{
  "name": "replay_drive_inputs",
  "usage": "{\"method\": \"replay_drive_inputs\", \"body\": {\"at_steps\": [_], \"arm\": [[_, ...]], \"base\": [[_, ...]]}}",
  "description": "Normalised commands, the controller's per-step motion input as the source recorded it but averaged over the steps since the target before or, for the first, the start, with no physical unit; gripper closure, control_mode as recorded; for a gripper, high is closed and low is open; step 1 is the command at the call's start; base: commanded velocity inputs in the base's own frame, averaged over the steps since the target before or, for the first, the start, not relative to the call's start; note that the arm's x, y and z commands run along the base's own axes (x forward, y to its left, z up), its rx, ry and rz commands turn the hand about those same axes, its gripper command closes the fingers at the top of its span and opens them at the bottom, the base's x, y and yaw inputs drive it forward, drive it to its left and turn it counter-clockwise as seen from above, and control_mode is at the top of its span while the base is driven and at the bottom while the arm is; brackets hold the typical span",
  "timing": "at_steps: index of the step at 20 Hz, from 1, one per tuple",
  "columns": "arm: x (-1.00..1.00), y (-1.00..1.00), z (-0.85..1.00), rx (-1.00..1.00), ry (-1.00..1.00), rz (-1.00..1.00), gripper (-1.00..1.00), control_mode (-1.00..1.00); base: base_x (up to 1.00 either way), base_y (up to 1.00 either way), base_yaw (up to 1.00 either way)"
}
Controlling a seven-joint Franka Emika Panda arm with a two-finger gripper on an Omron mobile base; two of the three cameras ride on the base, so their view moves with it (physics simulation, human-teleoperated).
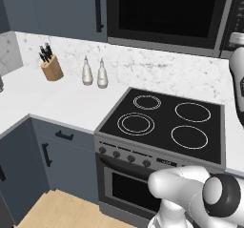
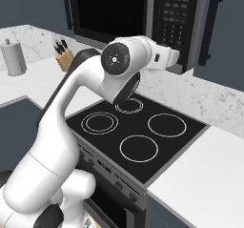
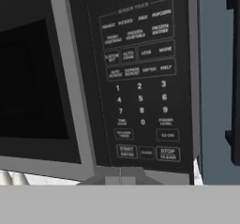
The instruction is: Pick the corn from the sink and place it in the bowl. Then pick the bowl and place it in the microwave. Then close the microwave door and press the start button.
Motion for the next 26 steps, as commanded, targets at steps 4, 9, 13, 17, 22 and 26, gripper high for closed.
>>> {"method": "replay_drive_inputs", "body": {"at_steps": [4,9,13,17,22,26], "arm": [[0.13,-0.2,-0.1,0.0,0.0,0.0,1.0,-1.0],[0.21,-0.01,-0.13,0.0,0.0,0.0,1.0,-1.0],[0.3,0.0,-0.16,0.0,0.0,0.0,1.0,-1.0],[0.28,0.0,-0.05,0.0,0.0,0.0,1.0,-1.0],[0.26,0.0,-0.01,0.0,0.0,0.0,1.0,-1.0],[0.22,0.0,-0.08,0.0,0.0,0.0,1.0,-1.0]], "base": [[0.0,0.0,0.0],[0.0,0.0,0.0],[0.0,0.0,0.0],[0.0,0.0,0.0],[0.0,0.0,0.0],[0.0,0.0,0.0]]}}
